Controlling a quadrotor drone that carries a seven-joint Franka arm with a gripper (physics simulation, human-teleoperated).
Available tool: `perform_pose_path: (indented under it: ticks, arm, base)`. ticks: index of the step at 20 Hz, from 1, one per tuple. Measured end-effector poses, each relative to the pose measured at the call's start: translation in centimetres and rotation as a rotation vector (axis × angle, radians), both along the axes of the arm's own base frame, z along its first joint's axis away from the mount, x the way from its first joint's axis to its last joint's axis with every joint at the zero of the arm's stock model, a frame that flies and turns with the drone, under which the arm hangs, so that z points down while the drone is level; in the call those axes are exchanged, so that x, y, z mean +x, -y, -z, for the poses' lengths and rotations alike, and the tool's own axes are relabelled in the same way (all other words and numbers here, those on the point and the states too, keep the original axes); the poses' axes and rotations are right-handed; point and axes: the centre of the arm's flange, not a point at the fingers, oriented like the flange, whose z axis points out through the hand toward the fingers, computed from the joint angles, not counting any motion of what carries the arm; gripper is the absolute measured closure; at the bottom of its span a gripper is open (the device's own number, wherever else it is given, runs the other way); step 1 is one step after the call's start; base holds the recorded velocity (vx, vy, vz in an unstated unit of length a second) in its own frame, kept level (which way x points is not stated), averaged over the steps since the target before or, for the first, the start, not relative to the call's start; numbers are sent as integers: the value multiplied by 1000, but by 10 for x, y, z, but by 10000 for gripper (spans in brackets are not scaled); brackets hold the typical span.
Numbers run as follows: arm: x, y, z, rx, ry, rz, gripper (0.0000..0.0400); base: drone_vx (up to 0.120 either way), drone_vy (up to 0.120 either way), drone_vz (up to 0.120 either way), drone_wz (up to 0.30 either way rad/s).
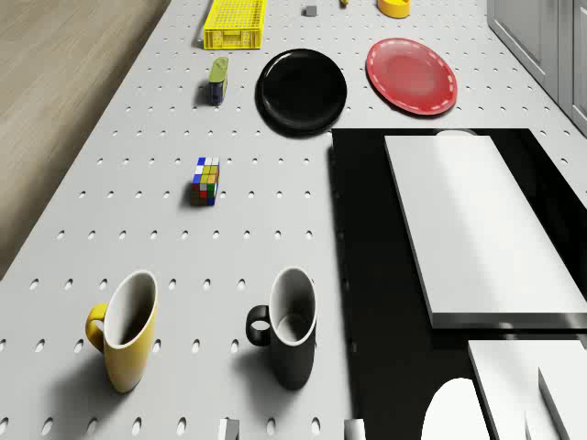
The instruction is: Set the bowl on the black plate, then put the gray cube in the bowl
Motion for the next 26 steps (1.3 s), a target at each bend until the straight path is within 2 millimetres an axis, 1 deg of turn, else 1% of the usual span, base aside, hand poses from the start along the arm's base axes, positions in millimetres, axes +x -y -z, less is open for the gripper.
perform_pose_path:
  ticks: [7,12,18,26]
  arm:
    - [-3,0,-50,0,6,0,0]
    - [-1,0,-75,0,9,0,0]
    - [-1,0,-88,0,14,0,0]
    - [-1,0,-93,0,20,0,0]
  base:
    - [0,0,0,0]
    - [0,0,0,0]
    - [0,0,0,0]
    - [0,0,0,0]
